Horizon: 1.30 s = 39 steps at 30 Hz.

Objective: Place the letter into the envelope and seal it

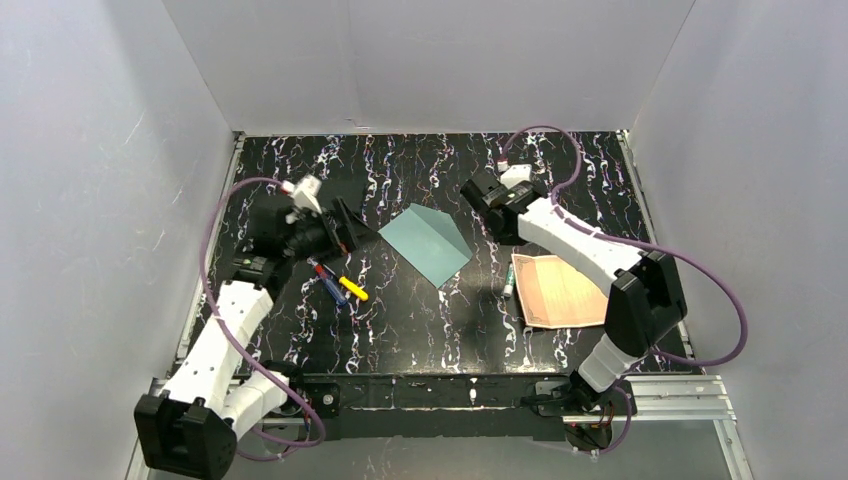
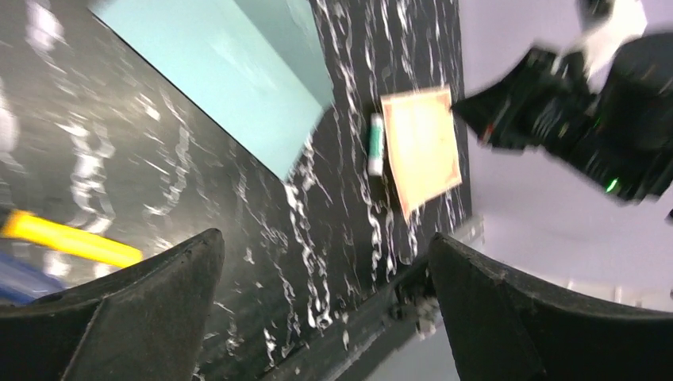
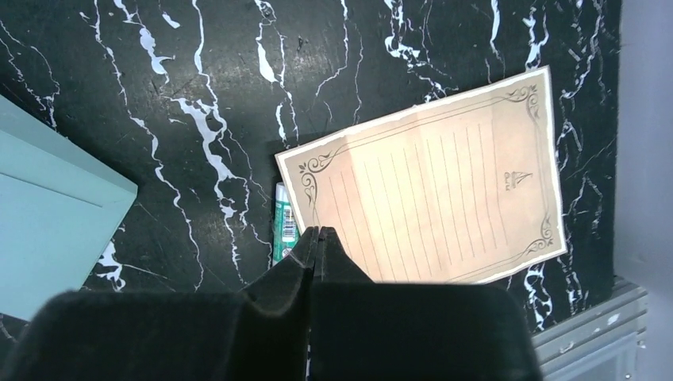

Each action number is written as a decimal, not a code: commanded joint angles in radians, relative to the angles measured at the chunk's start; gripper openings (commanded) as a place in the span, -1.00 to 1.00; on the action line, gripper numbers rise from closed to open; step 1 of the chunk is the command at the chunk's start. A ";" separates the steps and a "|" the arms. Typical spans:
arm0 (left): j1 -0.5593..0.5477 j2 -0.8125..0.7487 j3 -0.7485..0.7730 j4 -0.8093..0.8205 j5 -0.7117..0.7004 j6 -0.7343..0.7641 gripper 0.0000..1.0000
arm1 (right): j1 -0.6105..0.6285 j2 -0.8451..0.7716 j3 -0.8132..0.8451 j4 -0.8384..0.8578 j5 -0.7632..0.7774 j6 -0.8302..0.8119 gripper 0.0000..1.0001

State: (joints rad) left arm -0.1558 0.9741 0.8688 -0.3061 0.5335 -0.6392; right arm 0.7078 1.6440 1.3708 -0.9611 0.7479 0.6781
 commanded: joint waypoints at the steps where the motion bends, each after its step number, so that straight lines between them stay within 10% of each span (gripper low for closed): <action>1: -0.221 0.023 -0.127 0.202 -0.020 -0.115 0.99 | -0.058 -0.052 -0.031 0.019 -0.121 0.008 -0.97; 3: -0.310 0.058 -0.155 0.251 -0.079 -0.152 0.99 | -0.079 -0.047 -0.064 0.027 -0.153 -0.009 -0.78; 6: -0.399 0.087 -0.171 0.260 -0.180 -0.183 0.99 | -0.080 -0.014 -0.114 -0.001 -0.174 -0.041 0.16; 11: -0.424 0.072 -0.177 0.229 -0.238 -0.181 0.99 | -0.068 -0.019 -0.220 -0.004 -0.251 -0.091 0.36; 27: -0.424 0.041 -0.123 0.075 -0.331 -0.097 0.99 | 0.010 0.116 -0.296 -0.021 -0.109 -0.093 0.11; 30: -0.424 0.040 -0.108 0.075 -0.352 -0.097 0.99 | 0.010 0.116 -0.291 -0.003 -0.060 -0.080 -0.32; 32: -0.424 0.038 -0.099 0.082 -0.361 -0.096 0.99 | 0.010 0.107 -0.266 -0.018 -0.017 -0.076 -0.97; 39: -0.426 0.061 -0.010 0.100 -0.363 -0.038 0.99 | 0.009 -0.058 -0.027 -0.185 0.105 -0.037 -0.97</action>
State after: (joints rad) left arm -0.5762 1.0279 0.7761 -0.2108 0.1967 -0.7326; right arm 0.7147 1.7370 1.1698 -1.0332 0.7204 0.5953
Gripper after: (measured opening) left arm 0.992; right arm 0.026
